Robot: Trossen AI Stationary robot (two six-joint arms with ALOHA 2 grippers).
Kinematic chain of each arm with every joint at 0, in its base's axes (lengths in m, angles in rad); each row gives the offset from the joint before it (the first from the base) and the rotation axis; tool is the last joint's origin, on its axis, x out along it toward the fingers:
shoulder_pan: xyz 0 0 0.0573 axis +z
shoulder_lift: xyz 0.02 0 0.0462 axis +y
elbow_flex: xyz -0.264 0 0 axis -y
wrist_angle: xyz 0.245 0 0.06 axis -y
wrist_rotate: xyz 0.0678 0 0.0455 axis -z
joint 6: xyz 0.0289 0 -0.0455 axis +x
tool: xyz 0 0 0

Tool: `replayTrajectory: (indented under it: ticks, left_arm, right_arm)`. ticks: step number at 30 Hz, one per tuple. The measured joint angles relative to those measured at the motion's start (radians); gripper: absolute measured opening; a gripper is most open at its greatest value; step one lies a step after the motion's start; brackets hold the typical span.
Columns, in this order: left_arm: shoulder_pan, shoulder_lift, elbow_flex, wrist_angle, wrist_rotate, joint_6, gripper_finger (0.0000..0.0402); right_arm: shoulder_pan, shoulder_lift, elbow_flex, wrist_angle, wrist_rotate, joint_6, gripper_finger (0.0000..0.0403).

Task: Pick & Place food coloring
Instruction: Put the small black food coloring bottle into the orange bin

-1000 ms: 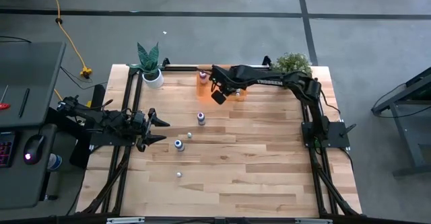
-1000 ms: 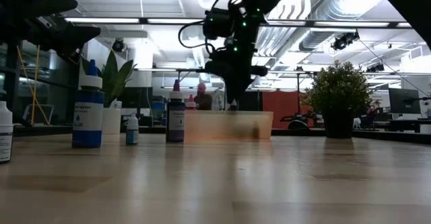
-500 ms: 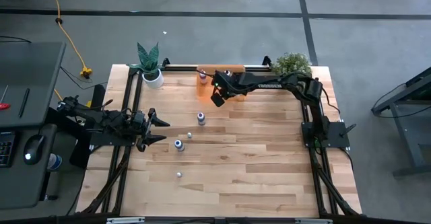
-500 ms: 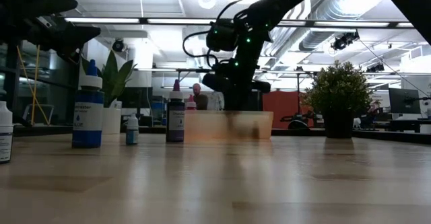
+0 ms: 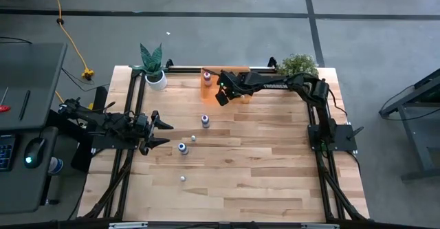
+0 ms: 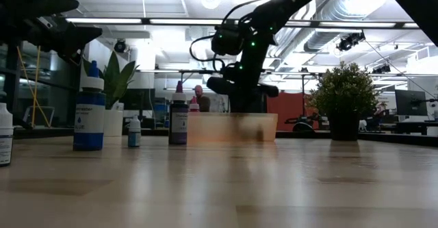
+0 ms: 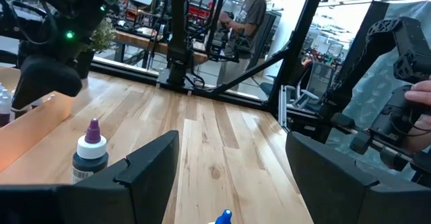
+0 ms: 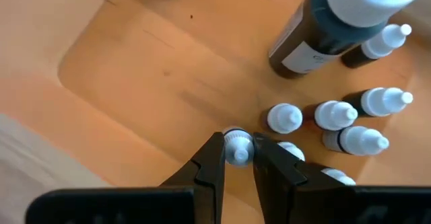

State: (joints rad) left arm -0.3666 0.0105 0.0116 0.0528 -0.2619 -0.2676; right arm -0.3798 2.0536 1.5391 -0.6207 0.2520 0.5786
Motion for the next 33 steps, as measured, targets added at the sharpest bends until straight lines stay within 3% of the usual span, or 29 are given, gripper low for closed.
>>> replayTrajectory:
  ticks: [33]
  left_arm:
    - [0.0,0.0,0.0,0.0,0.0,0.0,0.0271]
  right_arm:
    - [0.0,0.002,0.0,-0.027,0.007,0.024,0.0073]
